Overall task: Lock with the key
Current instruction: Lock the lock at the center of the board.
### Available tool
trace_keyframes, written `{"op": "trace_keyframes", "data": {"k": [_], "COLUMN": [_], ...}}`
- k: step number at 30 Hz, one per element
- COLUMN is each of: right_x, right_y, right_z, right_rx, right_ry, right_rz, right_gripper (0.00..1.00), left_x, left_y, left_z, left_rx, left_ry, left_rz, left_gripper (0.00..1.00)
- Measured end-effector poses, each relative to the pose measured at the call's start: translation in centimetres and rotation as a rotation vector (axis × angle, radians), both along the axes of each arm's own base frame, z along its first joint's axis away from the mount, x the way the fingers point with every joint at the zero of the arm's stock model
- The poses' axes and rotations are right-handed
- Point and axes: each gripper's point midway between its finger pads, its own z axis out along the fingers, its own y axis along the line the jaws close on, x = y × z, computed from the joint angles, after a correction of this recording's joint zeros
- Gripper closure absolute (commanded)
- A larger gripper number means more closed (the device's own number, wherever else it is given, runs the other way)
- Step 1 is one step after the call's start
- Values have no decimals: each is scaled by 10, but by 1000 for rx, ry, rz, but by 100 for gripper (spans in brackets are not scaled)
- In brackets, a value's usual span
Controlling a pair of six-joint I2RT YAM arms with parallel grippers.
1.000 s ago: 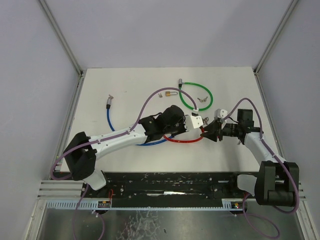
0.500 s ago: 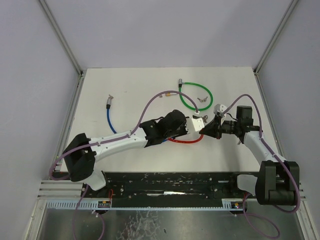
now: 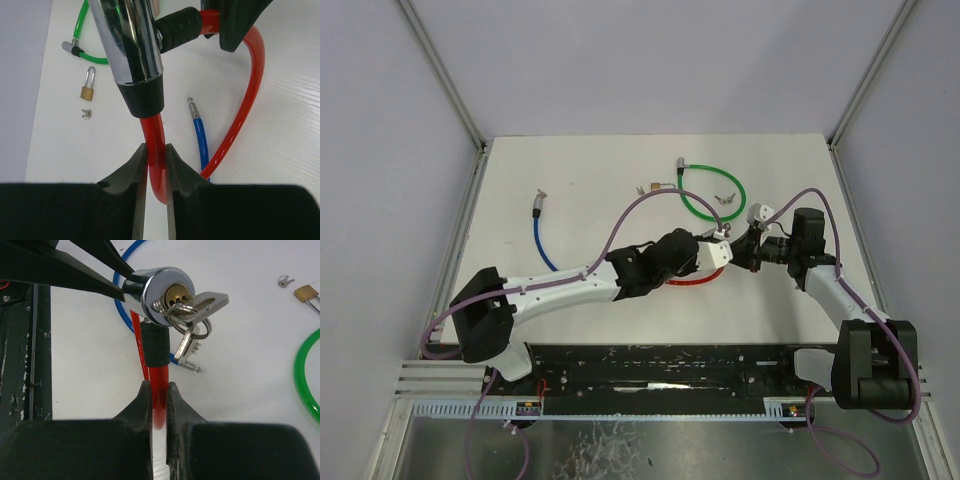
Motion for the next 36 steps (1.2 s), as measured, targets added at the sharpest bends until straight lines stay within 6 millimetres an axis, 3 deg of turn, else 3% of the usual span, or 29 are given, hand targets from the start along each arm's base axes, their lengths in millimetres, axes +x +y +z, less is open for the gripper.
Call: {"op": "trace_keyframes", "data": {"k": [9,17,20,26,36], "right_x": [-1,-5,-10,-25,-32], "right_y": [1,-16,-21,-24,-26], "right_z": [-3,-17,-20,-29,-29], "right_rx": [3,-58,-70,-78,-71], "right_ry": [-55,-50,-46,-15,27], "right_rz": [20,56,91,197,232], "right_gripper": [98,93,86,86,53], "left_x": [0,-4,-7,-9,-7], "left_y": [-1,-10,-15,-21,-27], "left_z": [-2,-13,-15,-27,-25], "left_rx": [25,31,23,34,-1], "left_ry": [-19,1,12,28,52], "left_rz": [-5,-34,-52,-68,-90], "left_gripper": [100,100,100,100,100]}}
